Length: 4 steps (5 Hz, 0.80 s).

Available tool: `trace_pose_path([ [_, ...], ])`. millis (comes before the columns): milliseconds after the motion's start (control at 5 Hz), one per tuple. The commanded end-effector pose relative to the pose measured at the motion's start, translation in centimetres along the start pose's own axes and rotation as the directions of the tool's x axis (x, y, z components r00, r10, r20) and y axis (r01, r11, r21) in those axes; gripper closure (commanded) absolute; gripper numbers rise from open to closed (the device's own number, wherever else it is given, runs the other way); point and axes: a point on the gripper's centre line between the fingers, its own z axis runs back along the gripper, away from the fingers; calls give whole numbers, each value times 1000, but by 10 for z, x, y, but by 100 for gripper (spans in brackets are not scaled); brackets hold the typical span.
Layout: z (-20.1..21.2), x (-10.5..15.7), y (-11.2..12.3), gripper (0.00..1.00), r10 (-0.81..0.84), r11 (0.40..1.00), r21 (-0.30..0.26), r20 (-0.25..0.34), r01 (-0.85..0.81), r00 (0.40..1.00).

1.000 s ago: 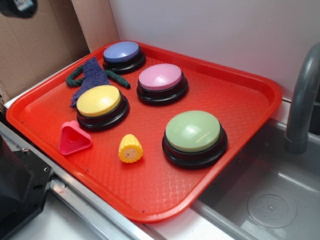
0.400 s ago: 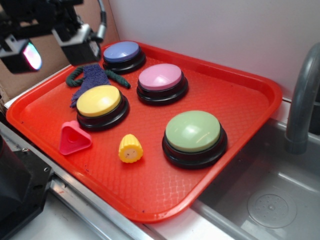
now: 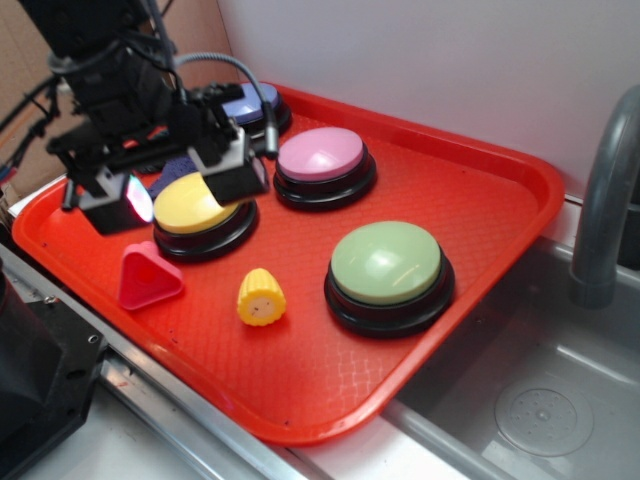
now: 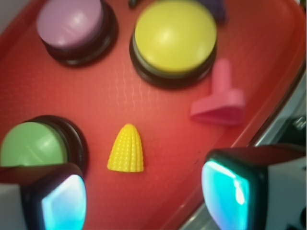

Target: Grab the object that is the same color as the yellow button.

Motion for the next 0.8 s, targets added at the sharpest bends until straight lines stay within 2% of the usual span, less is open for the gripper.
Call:
trace_pose_path([
  [0, -40, -7, -16, 0, 11, 1000, -11, -23, -12, 1000],
  [200, -53, -8, -17, 0, 19, 1000, 5, -38, -18, 999],
  [600, -71, -6, -15, 0, 45, 999, 28, -31, -44, 998],
])
